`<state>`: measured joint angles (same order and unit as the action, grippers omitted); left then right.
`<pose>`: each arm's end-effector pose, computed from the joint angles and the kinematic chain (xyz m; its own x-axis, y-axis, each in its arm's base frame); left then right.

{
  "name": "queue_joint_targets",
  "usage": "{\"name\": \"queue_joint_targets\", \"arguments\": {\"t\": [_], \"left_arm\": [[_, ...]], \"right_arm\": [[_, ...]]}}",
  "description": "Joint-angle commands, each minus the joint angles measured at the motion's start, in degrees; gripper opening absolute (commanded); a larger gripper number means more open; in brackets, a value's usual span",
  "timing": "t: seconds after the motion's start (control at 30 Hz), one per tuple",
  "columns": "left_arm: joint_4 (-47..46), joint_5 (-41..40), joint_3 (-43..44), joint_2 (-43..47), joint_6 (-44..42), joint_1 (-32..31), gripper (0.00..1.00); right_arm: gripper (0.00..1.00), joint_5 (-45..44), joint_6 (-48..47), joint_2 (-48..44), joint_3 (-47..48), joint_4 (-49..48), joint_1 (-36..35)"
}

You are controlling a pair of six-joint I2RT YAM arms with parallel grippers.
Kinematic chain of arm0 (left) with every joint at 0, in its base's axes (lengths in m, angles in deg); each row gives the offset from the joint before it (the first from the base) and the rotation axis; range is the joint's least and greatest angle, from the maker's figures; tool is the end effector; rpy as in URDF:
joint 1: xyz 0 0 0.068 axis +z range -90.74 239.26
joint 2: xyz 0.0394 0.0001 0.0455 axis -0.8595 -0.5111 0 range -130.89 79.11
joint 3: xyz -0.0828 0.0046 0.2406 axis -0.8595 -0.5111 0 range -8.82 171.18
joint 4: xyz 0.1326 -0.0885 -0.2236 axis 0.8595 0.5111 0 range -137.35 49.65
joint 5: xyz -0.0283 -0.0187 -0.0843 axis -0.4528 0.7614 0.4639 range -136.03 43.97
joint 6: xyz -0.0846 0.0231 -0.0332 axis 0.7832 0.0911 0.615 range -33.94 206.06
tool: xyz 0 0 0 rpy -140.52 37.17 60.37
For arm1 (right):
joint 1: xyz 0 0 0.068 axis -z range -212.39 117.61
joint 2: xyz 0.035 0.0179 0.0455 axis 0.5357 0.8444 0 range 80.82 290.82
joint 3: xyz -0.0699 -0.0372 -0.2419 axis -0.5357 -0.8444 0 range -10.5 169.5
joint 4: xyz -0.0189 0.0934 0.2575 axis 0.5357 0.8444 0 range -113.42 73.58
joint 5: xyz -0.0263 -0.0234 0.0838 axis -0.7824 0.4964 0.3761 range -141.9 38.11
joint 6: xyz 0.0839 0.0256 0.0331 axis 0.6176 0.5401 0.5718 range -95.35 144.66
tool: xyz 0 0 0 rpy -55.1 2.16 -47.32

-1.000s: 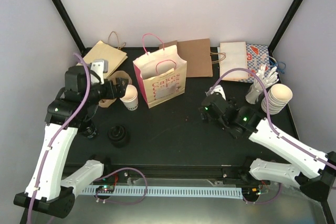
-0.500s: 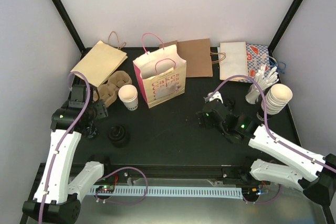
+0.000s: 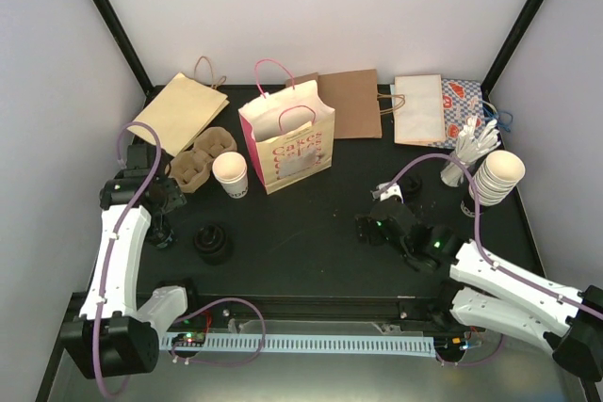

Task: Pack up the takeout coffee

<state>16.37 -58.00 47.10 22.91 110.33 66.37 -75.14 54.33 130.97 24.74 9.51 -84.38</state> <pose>0.2080 0.0435 0.2350 -0.7262 -0.4958 -0.4762 -0.5592 0.8290 -0.0104 0.1683 0.1610 0.1806 -0.6742 -0.1239 -0.7281 -0.2613 0.9621 0.0782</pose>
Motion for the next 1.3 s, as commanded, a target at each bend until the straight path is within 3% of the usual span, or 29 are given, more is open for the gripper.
{"name": "queue_joint_targets", "arguments": {"t": [0.0, 0.17, 0.4, 0.7, 1.1, 1.27], "left_arm": [[-2.3, 0.2, 0.41, -1.17, 0.77, 0.79, 0.75], [-1.94, -0.74, -0.26, -3.49, 1.78, 0.87, 0.76], [-0.71, -0.84, 0.97, -7.42, 2.18, 2.41, 0.61], [-1.36, -0.73, 0.53, -9.0, 2.64, 4.05, 0.55], [-1.47, -0.19, 0.91, -10.59, 2.28, 4.28, 0.27], [-1.59, 0.97, 0.68, -11.43, 1.84, 4.24, 0.22]], "right_arm": [[1.0, -1.96, 3.24, -1.72, -3.09, -5.56, 0.25], [1.0, -4.91, 5.41, -2.56, -5.5, -7.18, 0.26], [1.0, -6.54, 5.51, -2.65, -7.57, -9.25, 0.28], [1.0, -6.3, 6.2, -4.79, -9.16, -10.35, 0.29], [1.0, -6.02, 6.1, -3.31, -8.98, -10.79, 0.24], [1.0, -5.86, 6.12, -2.78, -8.79, -10.69, 0.25]]}}
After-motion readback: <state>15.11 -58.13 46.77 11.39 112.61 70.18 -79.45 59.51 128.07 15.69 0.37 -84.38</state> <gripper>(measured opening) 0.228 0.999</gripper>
